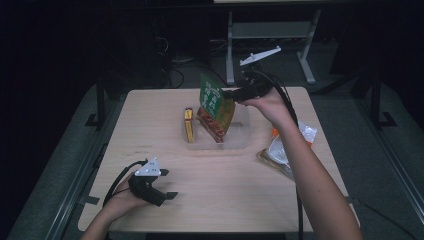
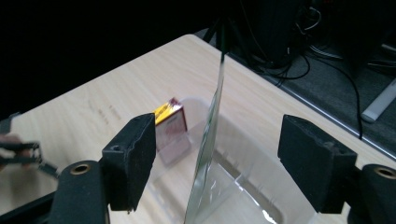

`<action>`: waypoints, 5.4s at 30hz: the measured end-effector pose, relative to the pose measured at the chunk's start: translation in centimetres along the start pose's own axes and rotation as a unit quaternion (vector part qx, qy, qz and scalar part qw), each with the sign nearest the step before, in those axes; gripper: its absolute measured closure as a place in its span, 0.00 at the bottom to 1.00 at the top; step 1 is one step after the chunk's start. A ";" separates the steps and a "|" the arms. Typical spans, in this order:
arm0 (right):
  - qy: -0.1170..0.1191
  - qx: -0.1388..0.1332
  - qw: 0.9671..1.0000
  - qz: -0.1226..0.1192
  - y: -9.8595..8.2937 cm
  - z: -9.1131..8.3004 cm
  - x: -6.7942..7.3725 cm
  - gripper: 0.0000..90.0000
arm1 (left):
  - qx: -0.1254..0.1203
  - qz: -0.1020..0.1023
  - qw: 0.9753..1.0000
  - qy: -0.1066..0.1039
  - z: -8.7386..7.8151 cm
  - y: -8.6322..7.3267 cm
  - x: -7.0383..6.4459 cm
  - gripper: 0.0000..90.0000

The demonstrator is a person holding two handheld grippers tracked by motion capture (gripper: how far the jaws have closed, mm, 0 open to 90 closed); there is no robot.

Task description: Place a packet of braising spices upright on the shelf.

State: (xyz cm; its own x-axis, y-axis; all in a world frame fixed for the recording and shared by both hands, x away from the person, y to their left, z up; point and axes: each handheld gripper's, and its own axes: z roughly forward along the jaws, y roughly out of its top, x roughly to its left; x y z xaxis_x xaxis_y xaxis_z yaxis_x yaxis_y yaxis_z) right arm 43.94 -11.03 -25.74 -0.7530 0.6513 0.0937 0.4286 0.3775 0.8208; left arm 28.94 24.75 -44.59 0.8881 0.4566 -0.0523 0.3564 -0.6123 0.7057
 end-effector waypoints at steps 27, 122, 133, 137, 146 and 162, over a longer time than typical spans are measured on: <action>-0.026 0.037 0.999 -0.002 -13.6 -3.7 -2.5 0.80 | 0.011 0.000 1.000 0.001 0.3 0.1 -0.1 0.15; 0.191 0.167 0.954 -0.163 -20.4 5.6 10.9 1.00 | -0.001 0.013 1.000 -0.025 0.7 1.2 -1.4 0.15; 0.150 0.119 0.976 -0.101 -20.2 2.5 7.6 0.75 | -0.022 0.019 0.998 -0.060 3.5 4.4 -3.1 0.16; 0.121 0.103 0.984 -0.076 -20.4 1.1 6.3 0.59 | -0.016 0.025 0.997 -0.067 5.0 5.4 -3.6 0.16; 0.081 0.077 0.993 -0.046 -20.9 -0.7 4.0 0.44 | -0.001 0.022 0.996 -0.086 7.9 6.9 -4.2 0.19; 0.066 0.069 0.995 -0.030 -21.5 -1.2 2.9 0.42 | 0.018 -0.015 0.992 -0.121 10.2 8.4 -3.8 0.37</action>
State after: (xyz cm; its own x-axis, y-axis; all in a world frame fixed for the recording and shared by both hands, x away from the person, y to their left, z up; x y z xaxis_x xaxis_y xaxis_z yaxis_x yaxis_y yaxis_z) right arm 31.94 -17.99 -42.40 -0.8345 0.5359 0.1280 0.4388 0.5060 0.7426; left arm 31.56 11.28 -45.71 0.9193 0.3090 -0.2439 0.3896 -0.6261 0.6754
